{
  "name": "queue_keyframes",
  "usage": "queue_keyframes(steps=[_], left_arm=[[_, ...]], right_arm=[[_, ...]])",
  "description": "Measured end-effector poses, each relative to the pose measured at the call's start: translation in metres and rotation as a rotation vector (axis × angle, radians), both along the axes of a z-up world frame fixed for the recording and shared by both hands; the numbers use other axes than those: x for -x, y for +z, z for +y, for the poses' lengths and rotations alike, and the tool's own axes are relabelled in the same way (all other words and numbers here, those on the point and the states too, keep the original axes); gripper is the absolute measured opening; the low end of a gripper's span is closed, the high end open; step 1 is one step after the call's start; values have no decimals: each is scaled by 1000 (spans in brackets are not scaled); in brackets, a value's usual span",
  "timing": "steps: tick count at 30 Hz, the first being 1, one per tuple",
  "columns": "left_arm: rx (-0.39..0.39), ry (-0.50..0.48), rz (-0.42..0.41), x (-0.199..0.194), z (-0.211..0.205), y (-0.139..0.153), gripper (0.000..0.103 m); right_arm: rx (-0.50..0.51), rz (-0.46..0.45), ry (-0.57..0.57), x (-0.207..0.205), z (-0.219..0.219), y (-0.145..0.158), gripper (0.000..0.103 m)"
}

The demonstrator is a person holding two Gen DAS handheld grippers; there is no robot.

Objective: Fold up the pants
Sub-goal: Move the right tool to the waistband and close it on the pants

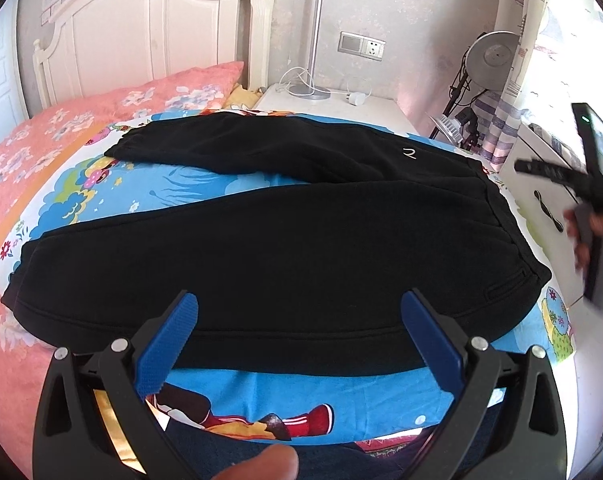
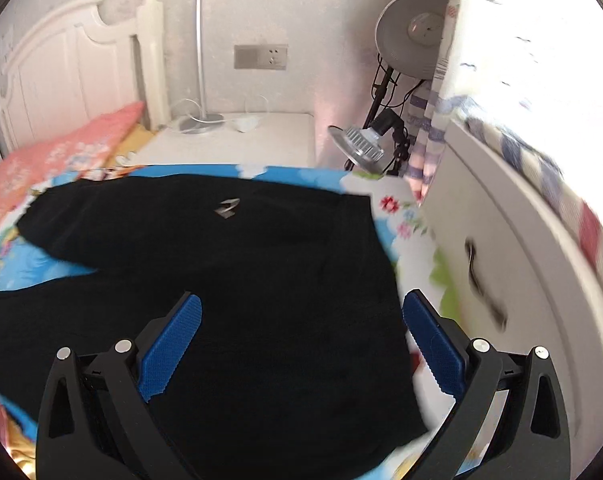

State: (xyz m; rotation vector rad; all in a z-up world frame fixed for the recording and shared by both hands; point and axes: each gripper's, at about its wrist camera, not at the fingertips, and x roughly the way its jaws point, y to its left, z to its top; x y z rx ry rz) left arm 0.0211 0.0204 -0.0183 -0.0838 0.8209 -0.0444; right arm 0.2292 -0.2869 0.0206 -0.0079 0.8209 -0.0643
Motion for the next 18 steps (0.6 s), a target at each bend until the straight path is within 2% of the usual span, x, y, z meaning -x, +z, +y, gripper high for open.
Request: queue_keyframes(steps=[2, 4, 9, 13, 16, 18], left_arm=[[7, 7, 8, -3, 3, -3, 101], [10, 11, 25, -5, 6, -8, 101], [-6, 13, 68, -13, 9, -23, 101], [-19, 41, 93, -21, 17, -30, 101], [-22, 67, 111, -26, 24, -34, 101], [-23, 81, 124, -28, 27, -37, 101]], right_arm=[[-22, 51, -24, -44, -29, -7, 98], [-70, 98, 28, -84, -48, -19, 98], [-126, 185, 52, -150, -75, -56, 97], [-176, 201, 64, -182, -89, -71, 93], [-196, 250, 69, -199, -100, -88, 91], [-170, 271, 79, -207, -104, -97, 84]])
